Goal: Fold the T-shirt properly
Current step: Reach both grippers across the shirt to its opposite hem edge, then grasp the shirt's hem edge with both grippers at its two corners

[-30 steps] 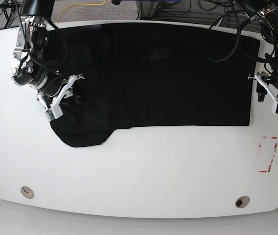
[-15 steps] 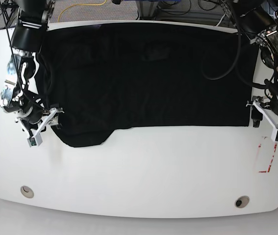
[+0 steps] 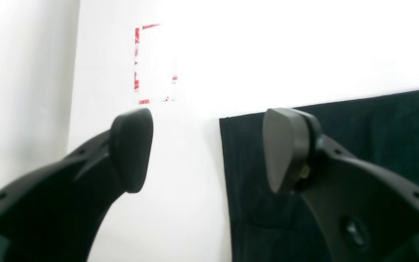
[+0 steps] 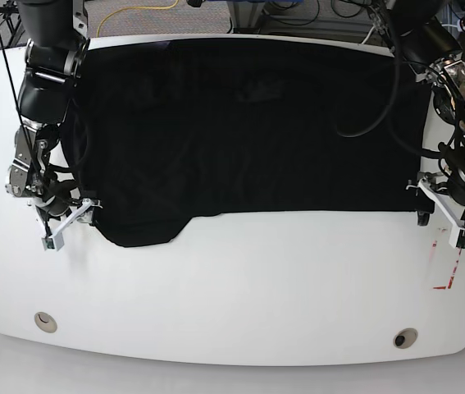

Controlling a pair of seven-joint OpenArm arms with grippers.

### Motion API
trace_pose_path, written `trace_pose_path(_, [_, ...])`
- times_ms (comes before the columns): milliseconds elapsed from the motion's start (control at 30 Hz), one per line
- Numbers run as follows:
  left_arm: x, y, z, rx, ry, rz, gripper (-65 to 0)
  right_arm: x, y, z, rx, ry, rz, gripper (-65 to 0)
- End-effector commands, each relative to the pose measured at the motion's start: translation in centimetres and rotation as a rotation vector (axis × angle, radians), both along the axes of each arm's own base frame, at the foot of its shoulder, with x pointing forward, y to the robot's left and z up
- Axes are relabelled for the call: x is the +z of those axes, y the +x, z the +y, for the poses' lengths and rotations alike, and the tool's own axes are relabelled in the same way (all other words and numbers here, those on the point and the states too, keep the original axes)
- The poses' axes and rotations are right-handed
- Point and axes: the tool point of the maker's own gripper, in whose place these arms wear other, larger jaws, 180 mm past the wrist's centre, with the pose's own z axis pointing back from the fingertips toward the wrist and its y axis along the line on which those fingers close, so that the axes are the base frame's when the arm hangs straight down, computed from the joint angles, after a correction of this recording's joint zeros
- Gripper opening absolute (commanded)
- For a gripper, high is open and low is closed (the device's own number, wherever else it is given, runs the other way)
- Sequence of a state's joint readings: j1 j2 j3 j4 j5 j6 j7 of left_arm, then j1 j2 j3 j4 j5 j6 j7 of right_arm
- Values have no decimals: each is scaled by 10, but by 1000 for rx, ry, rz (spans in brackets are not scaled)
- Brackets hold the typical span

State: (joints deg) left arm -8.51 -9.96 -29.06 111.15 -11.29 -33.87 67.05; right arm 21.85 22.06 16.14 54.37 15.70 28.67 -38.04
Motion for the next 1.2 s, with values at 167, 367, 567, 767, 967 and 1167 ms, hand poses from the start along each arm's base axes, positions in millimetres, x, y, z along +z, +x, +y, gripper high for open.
trace_pose_path(167, [16, 4, 4, -2, 14, -50, -203, 6, 10, -9, -31, 25, -53, -230])
trace_pose_path(367, [18, 4, 9, 1, 33, -49, -203, -5, 7, 3, -21, 59, -44, -233])
trace_pose_path(567, [13, 4, 11, 4, 25, -33, -203, -9, 9, 17, -2, 85, -53, -236])
trace_pose_path(767, [-15, 5, 27, 28, -9, 54, -204, -14, 10, 35, 16, 104, -47, -350])
trace_pose_path(967, [-37, 18, 38, 44, -76, 95, -199, -14, 11, 35, 18, 103, -48, -560])
trace_pose_path(1167, [-57, 29, 54, 68, -139, 141, -197, -14, 11, 36, 20, 104, -49, -617])
